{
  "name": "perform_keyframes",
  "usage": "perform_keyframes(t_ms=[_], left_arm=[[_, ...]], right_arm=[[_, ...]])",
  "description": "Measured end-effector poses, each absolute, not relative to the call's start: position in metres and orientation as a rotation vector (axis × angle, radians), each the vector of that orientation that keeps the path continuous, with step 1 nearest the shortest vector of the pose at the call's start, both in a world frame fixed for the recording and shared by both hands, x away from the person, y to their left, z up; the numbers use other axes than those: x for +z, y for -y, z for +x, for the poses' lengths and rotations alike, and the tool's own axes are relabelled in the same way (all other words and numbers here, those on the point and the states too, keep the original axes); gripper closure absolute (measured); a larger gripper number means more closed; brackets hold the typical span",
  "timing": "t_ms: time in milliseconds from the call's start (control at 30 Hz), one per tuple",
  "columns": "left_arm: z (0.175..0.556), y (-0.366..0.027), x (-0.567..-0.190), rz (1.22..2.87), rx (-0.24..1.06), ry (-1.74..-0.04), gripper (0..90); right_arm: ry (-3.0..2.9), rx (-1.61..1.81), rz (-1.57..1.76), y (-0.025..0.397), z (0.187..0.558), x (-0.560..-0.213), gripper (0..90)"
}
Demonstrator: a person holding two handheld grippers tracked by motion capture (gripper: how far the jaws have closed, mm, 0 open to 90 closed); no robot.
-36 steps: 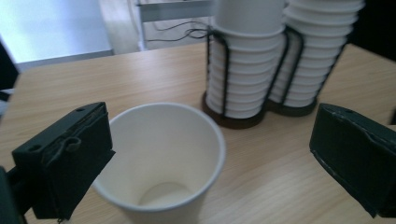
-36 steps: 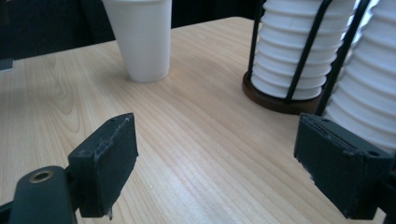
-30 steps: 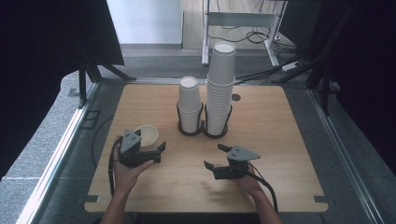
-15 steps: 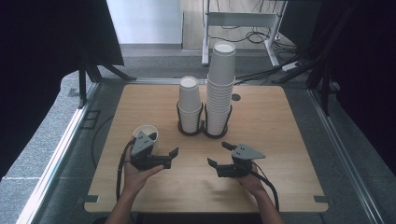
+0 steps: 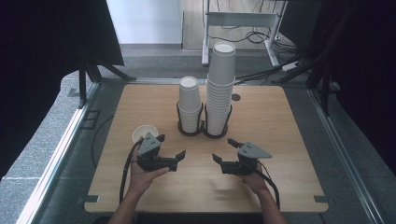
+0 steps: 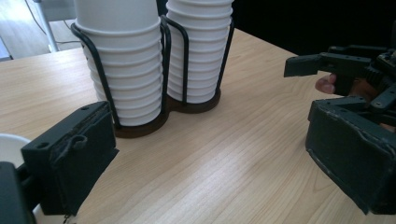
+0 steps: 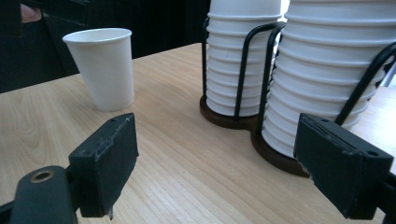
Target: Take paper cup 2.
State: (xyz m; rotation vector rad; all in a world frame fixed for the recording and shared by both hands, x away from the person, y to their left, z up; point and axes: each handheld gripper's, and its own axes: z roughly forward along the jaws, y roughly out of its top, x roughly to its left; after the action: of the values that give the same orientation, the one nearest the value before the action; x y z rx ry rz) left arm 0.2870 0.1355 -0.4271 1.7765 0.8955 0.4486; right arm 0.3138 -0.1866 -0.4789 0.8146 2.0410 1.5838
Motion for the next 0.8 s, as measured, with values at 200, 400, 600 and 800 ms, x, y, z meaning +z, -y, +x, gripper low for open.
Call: perform_keyframes(t_ms=[200, 400, 600, 800], left_arm=[[0.29, -0.129, -0.415, 1.789, 0.449, -0.854, 2.2], [0.3, -0.12, -0.404, 1.806, 0.44, -0.815, 2.2], [0.312, -0.112, -0.388, 1.8, 0.412, -0.783, 2.3], [0.327, -0.108, -0.376, 1.784, 0.379, -0.785, 2.8]], right_arm=[[-2.015, 1.572, 0.835, 0.19, 0.317, -0.473, 13.6], [-1.945, 1.581, 0.865, 0.199, 0.329, -0.453, 13.2], [-1.901, 1.563, 0.879, 0.203, 0.351, -0.423, 9.5], [-1.883, 1.538, 0.872, 0.201, 0.373, -0.39, 4.7]])
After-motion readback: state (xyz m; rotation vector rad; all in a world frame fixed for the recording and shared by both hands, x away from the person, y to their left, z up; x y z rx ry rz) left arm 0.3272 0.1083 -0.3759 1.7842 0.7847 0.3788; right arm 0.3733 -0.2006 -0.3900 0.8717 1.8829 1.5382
